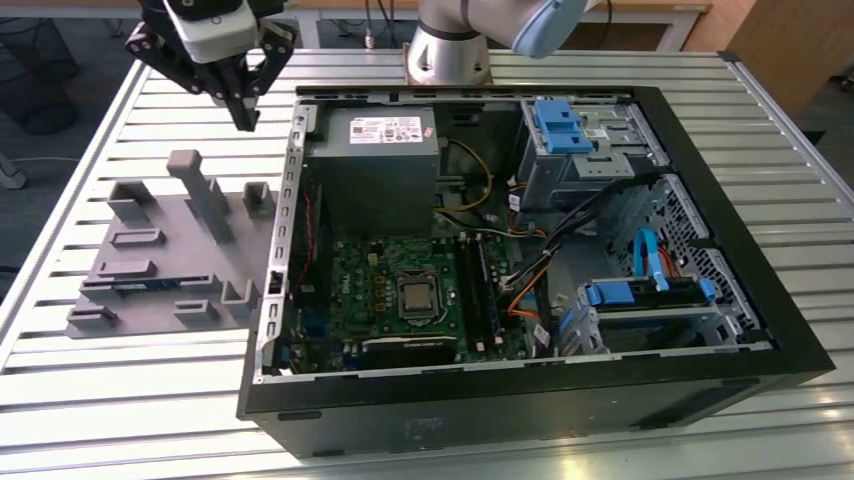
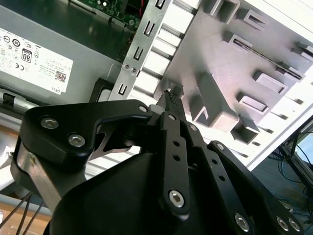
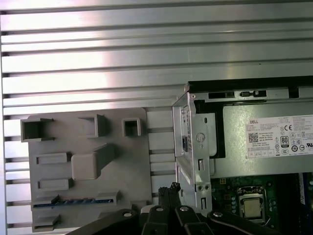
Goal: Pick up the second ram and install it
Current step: 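Reach for the second ram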
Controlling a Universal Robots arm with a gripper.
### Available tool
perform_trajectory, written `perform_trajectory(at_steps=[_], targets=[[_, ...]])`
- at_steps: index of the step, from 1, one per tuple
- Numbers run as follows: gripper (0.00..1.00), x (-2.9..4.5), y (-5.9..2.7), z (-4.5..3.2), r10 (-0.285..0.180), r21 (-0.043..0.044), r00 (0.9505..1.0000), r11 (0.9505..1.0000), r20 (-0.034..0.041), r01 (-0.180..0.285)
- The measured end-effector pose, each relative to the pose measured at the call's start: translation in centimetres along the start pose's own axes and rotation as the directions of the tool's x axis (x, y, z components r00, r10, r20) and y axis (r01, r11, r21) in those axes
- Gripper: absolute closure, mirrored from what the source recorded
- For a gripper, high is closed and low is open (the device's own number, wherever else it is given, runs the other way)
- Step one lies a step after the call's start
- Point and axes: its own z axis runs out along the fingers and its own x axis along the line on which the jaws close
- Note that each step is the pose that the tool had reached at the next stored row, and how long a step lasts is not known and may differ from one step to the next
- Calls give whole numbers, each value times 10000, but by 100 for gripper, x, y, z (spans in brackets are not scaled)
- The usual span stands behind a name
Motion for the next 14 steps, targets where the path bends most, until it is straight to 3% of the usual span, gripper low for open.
perform_trajectory(at_steps=[14], targets=[[89, 144, -11, 9, 0, 0, 10000, 10000, 0, 0]])
